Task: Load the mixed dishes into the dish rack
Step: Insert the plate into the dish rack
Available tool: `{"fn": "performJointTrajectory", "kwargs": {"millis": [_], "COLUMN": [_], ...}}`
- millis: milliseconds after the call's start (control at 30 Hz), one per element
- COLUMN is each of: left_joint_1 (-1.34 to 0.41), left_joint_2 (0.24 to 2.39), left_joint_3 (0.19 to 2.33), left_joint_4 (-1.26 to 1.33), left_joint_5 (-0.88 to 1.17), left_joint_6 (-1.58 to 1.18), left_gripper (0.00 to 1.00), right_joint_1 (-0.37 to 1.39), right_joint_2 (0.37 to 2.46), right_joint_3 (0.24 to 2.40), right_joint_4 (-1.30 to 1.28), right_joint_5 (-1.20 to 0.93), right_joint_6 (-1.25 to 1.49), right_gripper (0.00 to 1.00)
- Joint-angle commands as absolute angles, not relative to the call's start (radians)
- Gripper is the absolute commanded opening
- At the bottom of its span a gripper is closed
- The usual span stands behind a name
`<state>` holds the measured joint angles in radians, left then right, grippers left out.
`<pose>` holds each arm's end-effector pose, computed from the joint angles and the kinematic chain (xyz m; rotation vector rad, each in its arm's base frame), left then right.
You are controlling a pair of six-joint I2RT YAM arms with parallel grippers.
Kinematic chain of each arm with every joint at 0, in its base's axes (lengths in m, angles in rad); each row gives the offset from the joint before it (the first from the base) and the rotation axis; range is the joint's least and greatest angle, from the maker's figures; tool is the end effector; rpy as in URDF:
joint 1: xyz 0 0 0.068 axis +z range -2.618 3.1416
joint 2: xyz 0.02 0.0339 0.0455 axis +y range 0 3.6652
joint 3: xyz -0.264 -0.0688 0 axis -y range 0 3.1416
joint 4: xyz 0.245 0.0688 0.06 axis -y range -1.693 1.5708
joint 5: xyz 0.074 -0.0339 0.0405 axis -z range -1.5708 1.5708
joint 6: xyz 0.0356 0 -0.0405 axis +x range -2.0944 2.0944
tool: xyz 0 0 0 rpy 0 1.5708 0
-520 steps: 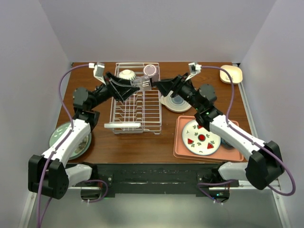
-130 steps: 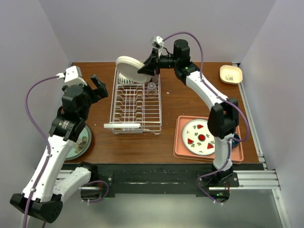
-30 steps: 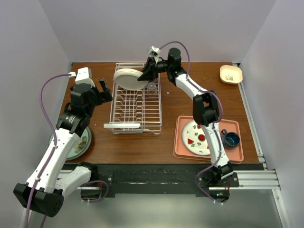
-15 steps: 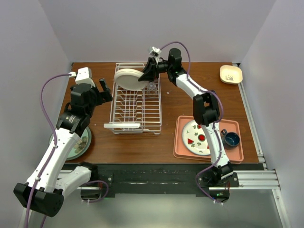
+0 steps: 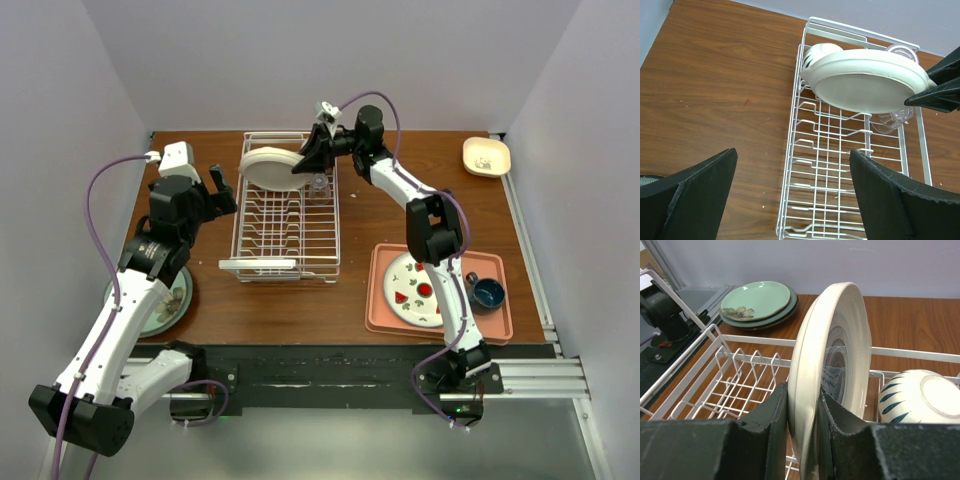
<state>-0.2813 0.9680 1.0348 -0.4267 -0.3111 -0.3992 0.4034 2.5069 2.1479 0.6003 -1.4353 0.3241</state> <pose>0.2065 -0.0483 0.3692 -0.3186 1.8892 -0.1584 0.5008 0.2521 0.2590 -1.3488 1.1177 1.4860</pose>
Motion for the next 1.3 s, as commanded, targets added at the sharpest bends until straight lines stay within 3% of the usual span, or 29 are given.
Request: {"fn": "performJointTrajectory", "kwargs": {"millis": [0,233,467,1267], "left_joint_1": [-0.273,-0.276,-0.275,-0.275], "left_joint_2": [0.969,0.968,0.963,0.979], "left_joint_3": [1.032,1.028,1.025,1.023], "left_joint_4": [-0.385,-0.385,-0.385,-0.368], "left_joint_5": [-0.321,-0.318,-0.316,-0.301], "left_joint_6": [-0.373,-0.373,-0.377,-0.376], "left_gripper": [1.0,0.99,0.99,0.99], "right_joint_1": [0.411,0.408,0.4,0.413], "right_joint_2": [2.477,2.477,2.457,2.488], "right_joint_3": [2.135,2.134,2.108,2.163], "right_joint_4": [0.677,0.663,0.838,0.721], "right_joint_5": [-1.401,-1.416,-1.428,-1.503], "right_joint_6": [0.281,0.296,0.43,0.434], "right_gripper": [0.0,0.0,0.0,0.0]}}
